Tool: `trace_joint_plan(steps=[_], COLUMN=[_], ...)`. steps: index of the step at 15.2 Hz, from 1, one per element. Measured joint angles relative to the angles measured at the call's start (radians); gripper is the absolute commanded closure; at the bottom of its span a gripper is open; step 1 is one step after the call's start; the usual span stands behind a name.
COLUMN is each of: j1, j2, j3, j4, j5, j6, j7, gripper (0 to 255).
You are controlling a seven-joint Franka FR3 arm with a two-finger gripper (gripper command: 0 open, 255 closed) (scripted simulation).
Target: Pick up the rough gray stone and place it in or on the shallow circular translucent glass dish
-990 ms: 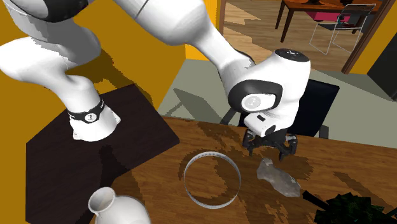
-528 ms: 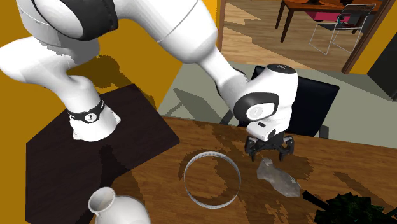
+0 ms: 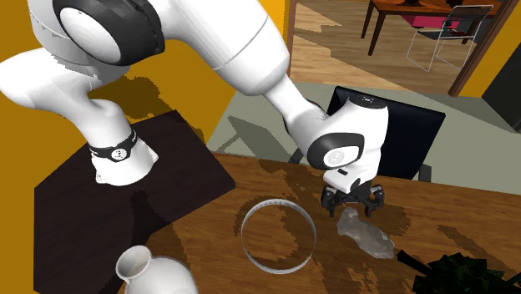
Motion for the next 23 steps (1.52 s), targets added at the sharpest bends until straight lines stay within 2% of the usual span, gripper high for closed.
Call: trace_joint_plan(steps=[2,3,14,23], j1=[0.000,0.000,-0.002,-0.036], j2=[0.000,0.000,-0.007,-0.095], j3=[0.000,0.000,0.003,0.049], j4=[0.000,0.000,-0.001,-0.037], j5=[0.000,0.000,0.002,0.046], j6=[0.000,0.000,-0.005,-0.061], j7=[0.000,0.000,-0.002,-0.036], gripper=[0,255,255,255])
